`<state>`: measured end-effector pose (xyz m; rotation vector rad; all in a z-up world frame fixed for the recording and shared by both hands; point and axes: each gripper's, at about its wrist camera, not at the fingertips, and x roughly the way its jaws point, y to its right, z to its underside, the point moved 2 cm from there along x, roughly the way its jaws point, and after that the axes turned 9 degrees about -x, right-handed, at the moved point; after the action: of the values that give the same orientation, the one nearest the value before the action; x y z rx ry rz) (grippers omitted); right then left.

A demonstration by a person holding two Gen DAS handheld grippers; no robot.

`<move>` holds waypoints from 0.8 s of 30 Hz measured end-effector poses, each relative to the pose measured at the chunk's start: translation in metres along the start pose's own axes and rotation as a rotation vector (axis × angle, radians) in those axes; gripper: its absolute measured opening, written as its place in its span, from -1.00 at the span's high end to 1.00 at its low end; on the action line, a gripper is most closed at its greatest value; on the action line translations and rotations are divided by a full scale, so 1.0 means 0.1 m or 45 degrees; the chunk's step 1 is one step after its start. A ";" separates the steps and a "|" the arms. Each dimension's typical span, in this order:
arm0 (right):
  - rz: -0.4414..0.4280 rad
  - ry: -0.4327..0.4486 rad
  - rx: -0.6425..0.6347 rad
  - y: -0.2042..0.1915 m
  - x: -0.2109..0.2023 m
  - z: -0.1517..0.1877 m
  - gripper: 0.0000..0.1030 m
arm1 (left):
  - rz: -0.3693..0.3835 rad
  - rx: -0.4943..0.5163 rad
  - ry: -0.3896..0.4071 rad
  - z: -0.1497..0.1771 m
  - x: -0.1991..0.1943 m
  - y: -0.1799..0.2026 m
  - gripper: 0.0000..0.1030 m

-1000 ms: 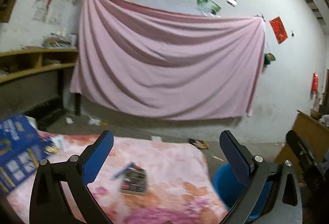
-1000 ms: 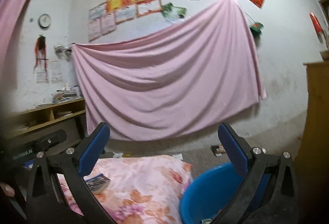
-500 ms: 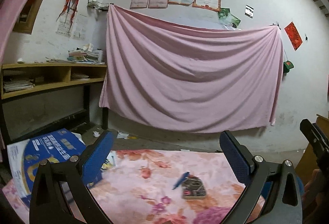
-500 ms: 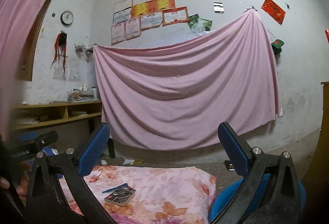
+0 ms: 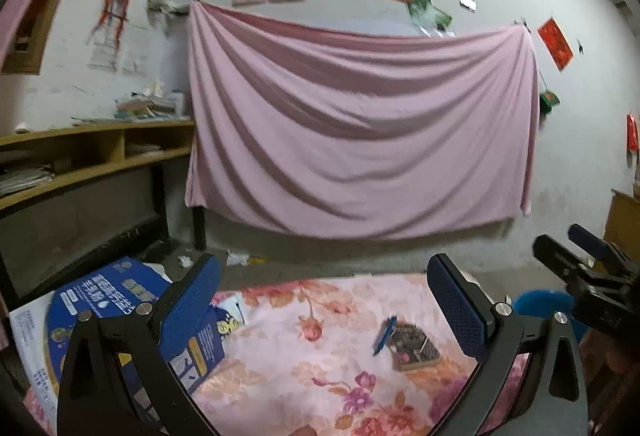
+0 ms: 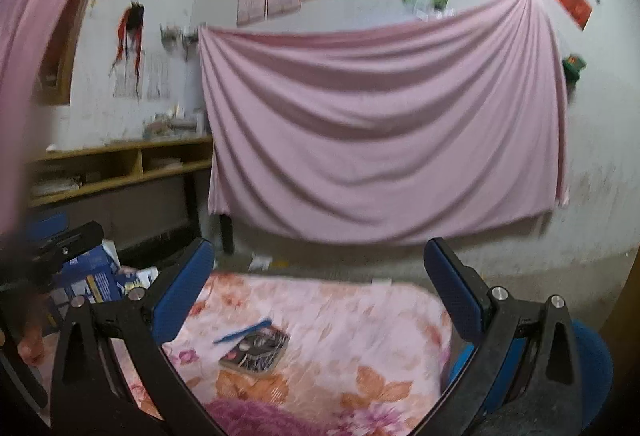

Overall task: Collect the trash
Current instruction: 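Move both tools back over the remaining trash on the bed, then grasp blue stick with left tool while right tool grasps black patterned phone case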

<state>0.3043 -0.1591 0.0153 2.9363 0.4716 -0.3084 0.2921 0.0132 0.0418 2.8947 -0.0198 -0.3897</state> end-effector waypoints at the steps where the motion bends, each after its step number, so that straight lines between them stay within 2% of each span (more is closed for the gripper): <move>1: -0.005 -0.044 0.002 -0.01 0.07 0.03 -1.00 | 0.009 0.014 -0.028 0.02 0.05 0.00 -0.96; 5: -0.054 -0.179 0.037 -0.02 0.30 0.15 -1.00 | 0.034 0.054 -0.098 0.13 0.21 -0.01 -0.95; 8: -0.086 -0.280 0.056 -0.06 0.46 0.25 -1.00 | 0.057 0.055 -0.170 0.20 0.35 -0.03 -0.84; 11: -0.110 -0.402 0.047 -0.11 0.63 0.37 -1.00 | 0.078 0.041 -0.275 0.26 0.54 -0.05 -0.48; 13: -0.144 -0.490 0.048 -0.17 0.76 0.45 -1.00 | 0.079 0.031 -0.364 0.32 0.69 -0.08 -0.15; 16: -0.205 -0.619 0.034 -0.29 0.92 0.57 -0.90 | 0.058 0.019 -0.476 0.42 0.89 -0.12 0.00; 19: -0.268 -0.715 0.021 -0.43 1.06 0.66 -0.88 | 0.056 -0.011 -0.559 0.50 1.04 -0.17 0.00; 24: -0.304 -0.808 -0.038 -0.61 1.19 0.74 -0.88 | 0.062 -0.052 -0.630 0.54 1.18 -0.23 0.01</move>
<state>0.3821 -0.0806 -0.0903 2.5437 0.7028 -1.1909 0.3912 0.0190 -0.0445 2.6751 -0.1582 -1.0679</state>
